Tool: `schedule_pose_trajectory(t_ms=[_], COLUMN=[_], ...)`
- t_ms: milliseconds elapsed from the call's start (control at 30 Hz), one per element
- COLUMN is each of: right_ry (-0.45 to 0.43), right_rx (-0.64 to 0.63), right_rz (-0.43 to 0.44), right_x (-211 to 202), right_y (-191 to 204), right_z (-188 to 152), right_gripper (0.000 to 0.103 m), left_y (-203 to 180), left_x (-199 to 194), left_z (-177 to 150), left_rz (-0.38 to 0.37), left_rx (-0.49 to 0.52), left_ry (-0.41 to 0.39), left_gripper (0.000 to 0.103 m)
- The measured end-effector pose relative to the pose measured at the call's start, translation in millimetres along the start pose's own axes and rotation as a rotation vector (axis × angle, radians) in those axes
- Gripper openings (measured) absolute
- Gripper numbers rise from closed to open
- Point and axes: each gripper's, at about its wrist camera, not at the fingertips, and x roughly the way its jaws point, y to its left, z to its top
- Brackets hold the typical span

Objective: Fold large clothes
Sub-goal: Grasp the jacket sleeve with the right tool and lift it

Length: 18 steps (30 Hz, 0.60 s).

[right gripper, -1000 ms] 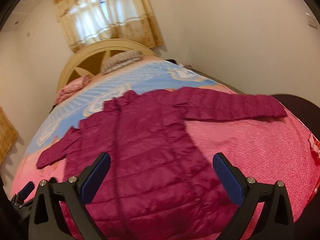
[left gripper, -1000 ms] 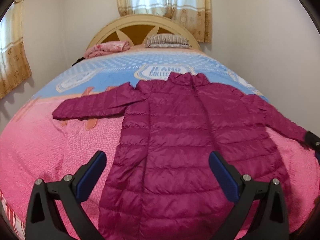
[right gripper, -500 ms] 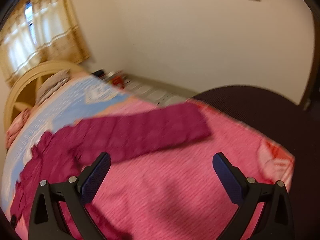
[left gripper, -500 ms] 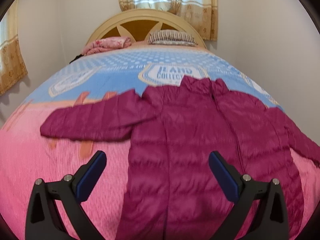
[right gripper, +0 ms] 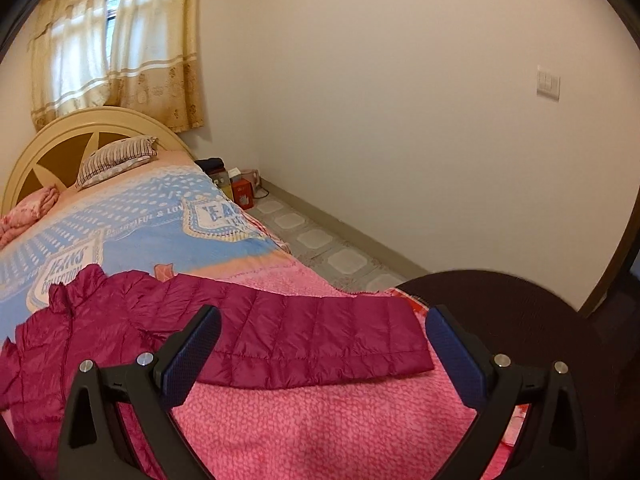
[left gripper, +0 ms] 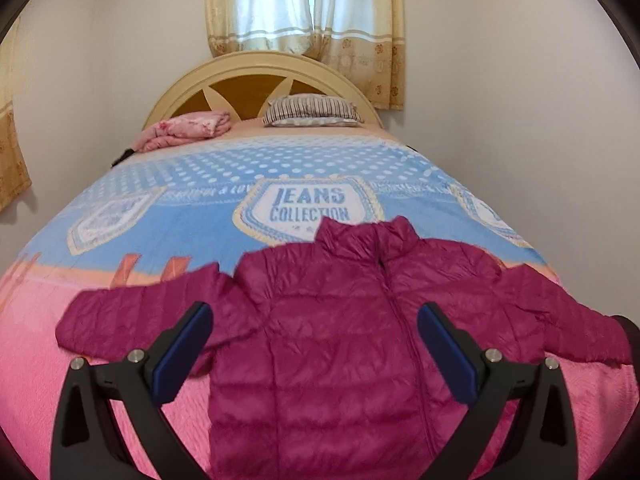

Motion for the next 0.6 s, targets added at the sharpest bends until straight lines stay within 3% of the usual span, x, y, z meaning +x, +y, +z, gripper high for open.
schedule_pose_trajectory(t_ms=[200,333,400,467,600], right_ry=[0.144,0.224,0.264,0.274,0.287], right_rx=[0.177,0.313,0.351,0.333,0.273], right_rz=[-0.084,-0.109,-0.102,-0.098,-0.069], right_x=[91.1,130.0,143.3,149.7,157.1], right_y=[-81.9,-125.5,-131.8,-126.1,-106.7], right_z=[-9.6,-27.7,-36.2,-37.9,-37.2], right_gripper=[0.101,0.093,0.083,0.078,0.077], left_y=[31.5,62.6,76.9,87.4,95.6], left_x=[42.5,71.2,82.5,89.3,95.3], left_z=[-6.9,-27.6,-41.2,-54.6,-74.8], left_rz=[0.127,0.225,0.229,0.209,0.197], left_rx=[0.024,-0.012,-0.058,-0.108,-0.160], left_ry=[0.011,0.045,0.078,0.103,0.103], left_gripper=[0.103,0.103,0.103,0.103,0.103])
